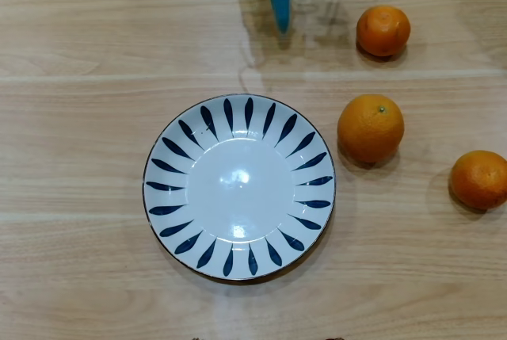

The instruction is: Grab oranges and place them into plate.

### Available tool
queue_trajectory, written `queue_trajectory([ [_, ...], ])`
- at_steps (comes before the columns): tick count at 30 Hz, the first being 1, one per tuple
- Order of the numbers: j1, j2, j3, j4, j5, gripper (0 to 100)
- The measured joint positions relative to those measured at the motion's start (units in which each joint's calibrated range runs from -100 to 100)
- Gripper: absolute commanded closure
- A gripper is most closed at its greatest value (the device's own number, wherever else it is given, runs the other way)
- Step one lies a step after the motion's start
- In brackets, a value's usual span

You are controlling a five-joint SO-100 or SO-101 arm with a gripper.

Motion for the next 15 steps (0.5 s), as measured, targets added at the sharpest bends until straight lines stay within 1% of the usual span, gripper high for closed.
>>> queue_trajectory([
  [8,-1.52,22.09,-26.12,0.09,-0.57,98],
  [9,-2.20,26.41,-31.08,0.09,-2.09,98],
  [11,-2.20,29.20,-34.26,0.09,-3.60,98],
  [12,-2.87,31.74,-36.83,0.09,-5.32,98],
  [15,-3.21,37.41,-42.05,0.09,-13.09,98],
])
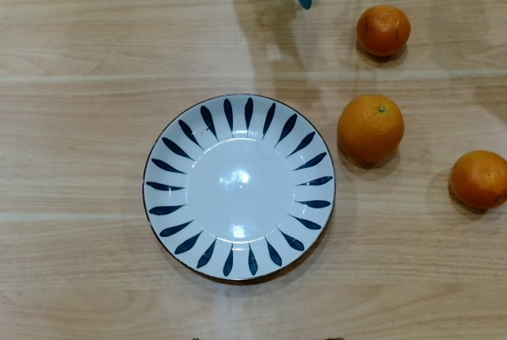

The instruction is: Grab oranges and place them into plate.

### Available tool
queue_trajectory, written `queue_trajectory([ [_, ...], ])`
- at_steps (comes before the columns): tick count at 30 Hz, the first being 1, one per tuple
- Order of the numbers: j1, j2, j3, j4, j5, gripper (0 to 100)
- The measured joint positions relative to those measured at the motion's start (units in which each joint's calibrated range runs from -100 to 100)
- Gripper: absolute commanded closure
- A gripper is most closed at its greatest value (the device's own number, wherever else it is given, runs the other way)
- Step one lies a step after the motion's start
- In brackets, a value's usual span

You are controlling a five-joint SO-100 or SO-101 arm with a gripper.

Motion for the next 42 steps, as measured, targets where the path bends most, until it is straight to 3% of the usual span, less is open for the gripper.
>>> queue_trajectory([
  [8,-4.56,8.29,-3.10,0.34,-26.19,98],
  [13,-5.15,9.82,-3.19,0.34,-36.05,98],
  [17,-4.90,9.82,-3.19,0.34,-36.83,95],
  [23,-7.01,9.99,-3.19,0.34,-37.35,73],
  [29,-9.29,9.99,-3.19,-1.21,-37.35,63],
  [35,-12.24,11.43,1.95,-14.73,-38.65,57],
  [39,-14.69,15.07,9.47,-29.80,-43.92,57],
  [42,-15.28,17.18,10.27,-32.73,-46.27,57],
])
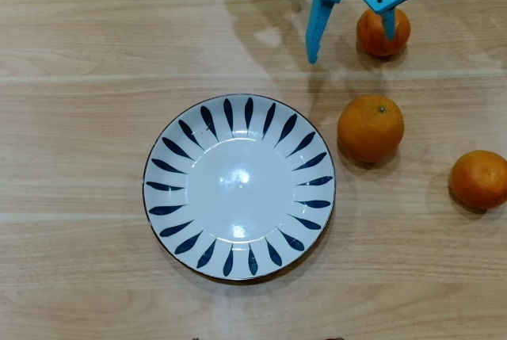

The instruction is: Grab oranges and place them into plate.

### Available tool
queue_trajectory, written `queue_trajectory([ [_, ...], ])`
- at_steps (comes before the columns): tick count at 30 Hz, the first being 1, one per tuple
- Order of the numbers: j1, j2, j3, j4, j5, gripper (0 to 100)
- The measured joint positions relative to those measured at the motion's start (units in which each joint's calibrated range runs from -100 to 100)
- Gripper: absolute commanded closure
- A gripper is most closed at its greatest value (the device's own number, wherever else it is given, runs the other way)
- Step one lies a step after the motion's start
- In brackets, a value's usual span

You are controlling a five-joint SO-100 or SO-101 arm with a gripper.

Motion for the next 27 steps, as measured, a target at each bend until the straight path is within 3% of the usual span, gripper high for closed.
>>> queue_trajectory([
  [15,-0.59,9.23,0.62,-3.01,-1.30,53],
  [20,-0.68,16.42,0.00,-11.63,-1.30,42],
  [27,-0.84,25.73,-0.27,-26.87,-1.30,43],
])
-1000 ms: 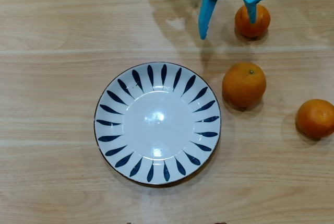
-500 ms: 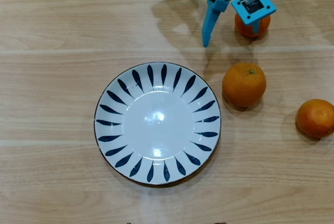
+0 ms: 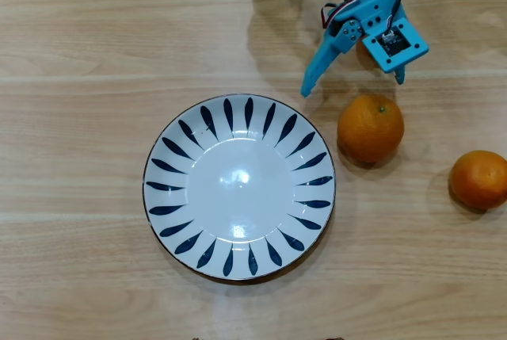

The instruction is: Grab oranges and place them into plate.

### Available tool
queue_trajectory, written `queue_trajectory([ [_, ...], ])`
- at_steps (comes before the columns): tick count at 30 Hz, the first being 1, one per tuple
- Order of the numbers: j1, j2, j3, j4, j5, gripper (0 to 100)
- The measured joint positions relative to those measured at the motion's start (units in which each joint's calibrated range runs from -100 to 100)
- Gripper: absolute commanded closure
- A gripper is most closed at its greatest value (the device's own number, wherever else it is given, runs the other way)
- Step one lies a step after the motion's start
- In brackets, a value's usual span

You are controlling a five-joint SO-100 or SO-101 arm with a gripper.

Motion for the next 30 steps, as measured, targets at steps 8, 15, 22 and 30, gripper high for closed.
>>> queue_trajectory([
  [8,-0.93,7.62,-6.11,-5.86,2.14,43],
  [15,-0.93,16.59,-13.19,-6.03,2.30,43],
  [22,-0.93,22.18,-17.00,-6.03,2.45,43],
  [30,-0.93,24.29,-19.03,-6.03,2.50,57],
])
